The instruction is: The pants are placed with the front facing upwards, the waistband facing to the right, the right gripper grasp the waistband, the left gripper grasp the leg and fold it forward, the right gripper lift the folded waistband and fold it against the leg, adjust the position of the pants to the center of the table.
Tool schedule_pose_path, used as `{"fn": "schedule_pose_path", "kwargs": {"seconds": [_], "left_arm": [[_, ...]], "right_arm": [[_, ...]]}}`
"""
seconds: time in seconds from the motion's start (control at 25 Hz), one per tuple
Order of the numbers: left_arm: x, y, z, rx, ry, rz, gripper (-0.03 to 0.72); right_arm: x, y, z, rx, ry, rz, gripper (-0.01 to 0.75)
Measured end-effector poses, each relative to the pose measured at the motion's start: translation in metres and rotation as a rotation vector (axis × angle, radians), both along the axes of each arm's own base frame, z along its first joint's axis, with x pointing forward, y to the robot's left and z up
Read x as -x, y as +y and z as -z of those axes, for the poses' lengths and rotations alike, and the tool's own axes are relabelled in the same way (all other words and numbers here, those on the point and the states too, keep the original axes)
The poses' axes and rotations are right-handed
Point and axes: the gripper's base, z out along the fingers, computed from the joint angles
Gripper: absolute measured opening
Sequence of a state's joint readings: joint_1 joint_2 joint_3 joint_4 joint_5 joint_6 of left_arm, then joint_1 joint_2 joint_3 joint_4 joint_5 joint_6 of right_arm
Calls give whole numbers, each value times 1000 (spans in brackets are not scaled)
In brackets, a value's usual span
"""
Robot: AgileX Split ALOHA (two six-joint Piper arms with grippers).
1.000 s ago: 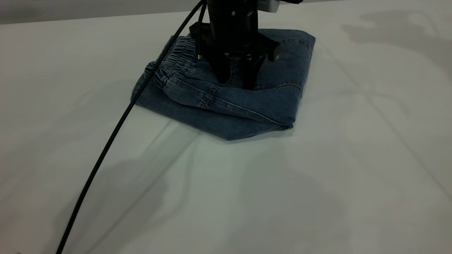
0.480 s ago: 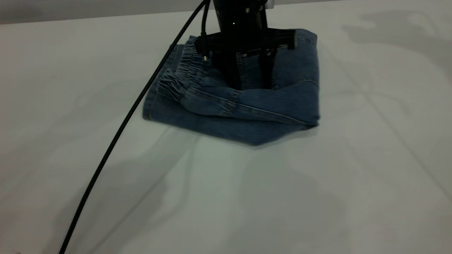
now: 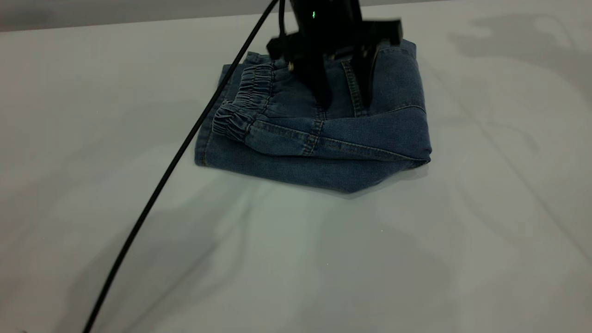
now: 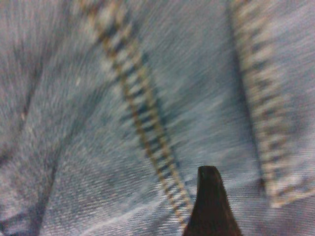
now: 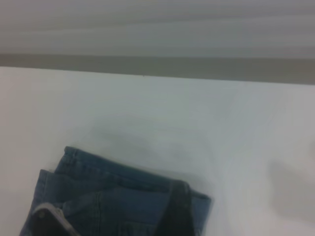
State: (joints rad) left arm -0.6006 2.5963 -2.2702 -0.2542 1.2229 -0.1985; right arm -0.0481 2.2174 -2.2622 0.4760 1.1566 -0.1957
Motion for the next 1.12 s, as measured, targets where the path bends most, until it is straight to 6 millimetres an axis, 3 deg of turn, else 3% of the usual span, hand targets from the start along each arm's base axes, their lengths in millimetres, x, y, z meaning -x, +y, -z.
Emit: {"fn": "schedule_pose_path", "kwargs": {"seconds": [0.2,0.36,0.48,0.68,0.8,1.12], "left_arm": [[-8,-2,-49,48,-164,135,440],[-10,8,-86,-25,-311,256,440],[-10,22,-124,-108,-439,271,440],[-3,48,-195,-215,-635,185,440],[11,62,-242,-210,-738,165,440],[71,106,-356,-139,-977,135,440]], "right_arm": [[0,-1,1,11,4,-6,587],[5,-1,-4,26,9,-28,587],[12,0,-17,38,-5,-47,587],[29,0,-50,61,-70,-64,587],[42,1,-73,67,-120,-62,587],[97,3,-151,81,-302,-54,587]]}}
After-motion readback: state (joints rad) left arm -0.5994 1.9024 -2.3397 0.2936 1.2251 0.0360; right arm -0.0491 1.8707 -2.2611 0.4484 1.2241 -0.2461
